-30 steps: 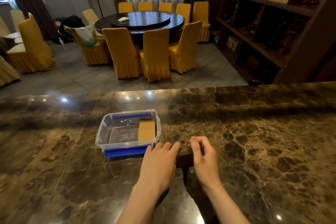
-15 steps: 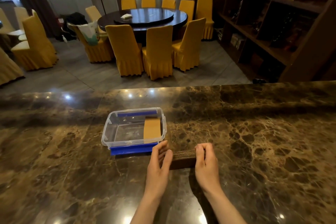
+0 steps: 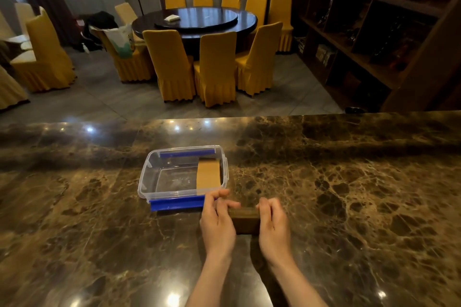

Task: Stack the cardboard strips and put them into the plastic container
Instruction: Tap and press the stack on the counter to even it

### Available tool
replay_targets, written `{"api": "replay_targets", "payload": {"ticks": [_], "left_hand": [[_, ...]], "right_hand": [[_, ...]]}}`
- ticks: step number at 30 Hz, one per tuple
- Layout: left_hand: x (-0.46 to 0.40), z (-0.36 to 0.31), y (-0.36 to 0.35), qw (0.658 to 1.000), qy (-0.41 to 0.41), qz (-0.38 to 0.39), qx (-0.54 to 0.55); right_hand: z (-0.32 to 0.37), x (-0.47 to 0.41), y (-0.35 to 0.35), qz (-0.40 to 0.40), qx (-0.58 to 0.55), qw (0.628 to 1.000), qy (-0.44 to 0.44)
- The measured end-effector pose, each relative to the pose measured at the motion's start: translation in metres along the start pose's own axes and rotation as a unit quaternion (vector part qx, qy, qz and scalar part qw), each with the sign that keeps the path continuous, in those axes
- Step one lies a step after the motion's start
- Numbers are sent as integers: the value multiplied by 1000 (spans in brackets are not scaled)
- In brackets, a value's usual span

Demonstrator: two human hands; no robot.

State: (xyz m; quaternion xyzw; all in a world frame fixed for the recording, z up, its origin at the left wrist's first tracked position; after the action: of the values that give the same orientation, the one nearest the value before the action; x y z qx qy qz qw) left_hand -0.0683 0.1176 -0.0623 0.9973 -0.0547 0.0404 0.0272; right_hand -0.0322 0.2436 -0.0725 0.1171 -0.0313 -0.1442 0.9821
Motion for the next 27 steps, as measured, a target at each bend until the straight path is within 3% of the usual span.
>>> {"api": "replay_targets", "payload": {"ticks": [8,14,27], "left_hand": [[2,6,5,1000,11,5,20],[4,-1,7,998,-4,-41,43],[3,8,21,1000,0,-5,11]], "right_hand": [[1,-1,-4,12,40,999,-5],[5,-4,-9,9,21,999,23],[3,1,-24,4,59,997,46]]}}
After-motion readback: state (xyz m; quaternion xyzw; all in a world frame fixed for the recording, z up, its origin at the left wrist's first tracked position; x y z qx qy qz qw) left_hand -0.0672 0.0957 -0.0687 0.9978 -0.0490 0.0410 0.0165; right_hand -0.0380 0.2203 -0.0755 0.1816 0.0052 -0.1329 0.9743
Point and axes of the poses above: each hand's wrist, its own x-axis away from the middle knuckle, its own y-axis out of the back of the hand, z = x × y, the point moved 3 cm from there along -x, towards the middle knuckle, and after that the axes turned 15 degrees about z, right-handed, at the moved point
